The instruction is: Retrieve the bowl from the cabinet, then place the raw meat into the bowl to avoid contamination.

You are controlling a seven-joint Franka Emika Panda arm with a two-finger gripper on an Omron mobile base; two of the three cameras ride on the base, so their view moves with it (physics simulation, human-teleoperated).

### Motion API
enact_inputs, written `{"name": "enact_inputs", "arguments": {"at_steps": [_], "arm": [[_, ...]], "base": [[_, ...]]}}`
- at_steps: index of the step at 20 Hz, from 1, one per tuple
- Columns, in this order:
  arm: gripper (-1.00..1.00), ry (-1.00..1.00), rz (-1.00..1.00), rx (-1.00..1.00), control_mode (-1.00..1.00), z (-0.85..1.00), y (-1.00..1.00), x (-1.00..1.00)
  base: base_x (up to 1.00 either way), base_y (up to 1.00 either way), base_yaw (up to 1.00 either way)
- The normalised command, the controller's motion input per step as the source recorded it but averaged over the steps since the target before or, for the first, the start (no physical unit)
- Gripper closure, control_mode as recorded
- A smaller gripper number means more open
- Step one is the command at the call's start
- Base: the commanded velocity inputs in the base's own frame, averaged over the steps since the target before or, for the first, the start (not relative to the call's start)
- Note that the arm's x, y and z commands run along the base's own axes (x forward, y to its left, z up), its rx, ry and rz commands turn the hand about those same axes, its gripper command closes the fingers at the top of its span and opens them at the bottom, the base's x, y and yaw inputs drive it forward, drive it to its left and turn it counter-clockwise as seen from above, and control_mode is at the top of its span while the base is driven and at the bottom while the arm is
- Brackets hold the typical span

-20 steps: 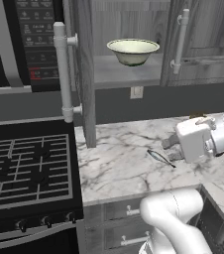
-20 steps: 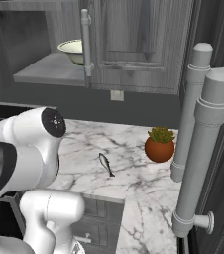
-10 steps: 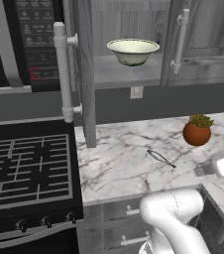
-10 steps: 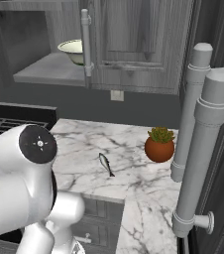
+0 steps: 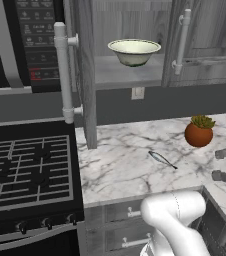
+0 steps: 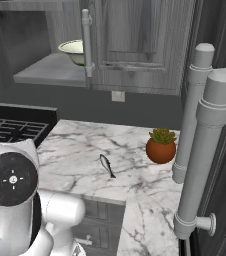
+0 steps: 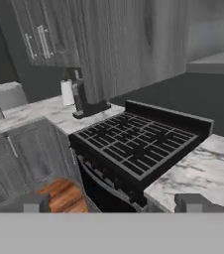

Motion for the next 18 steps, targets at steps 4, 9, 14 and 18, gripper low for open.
{"name": "enact_inputs", "arguments": {"at_steps": [4, 9, 14, 18], "arm": [[-1.0, -0.36, -0.06, -0.01, -1.0, 0.26, 0.0, 0.01], [-1.0, -0.27, -0.09, 0.0, -1.0, 0.33, -0.05, 0.06], [-1.0, -0.16, -0.08, 0.0, -1.0, 0.32, -0.15, 0.14], [-1.0, -0.1, -0.08, 0.03, -1.0, 0.29, -0.21, 0.29]], "base": [[0.0, 0.0, 0.0], [0.0, 0.0, 0.0], [0.0, 0.0, 0.0], [0.0, 0.0, 0.0]]}}
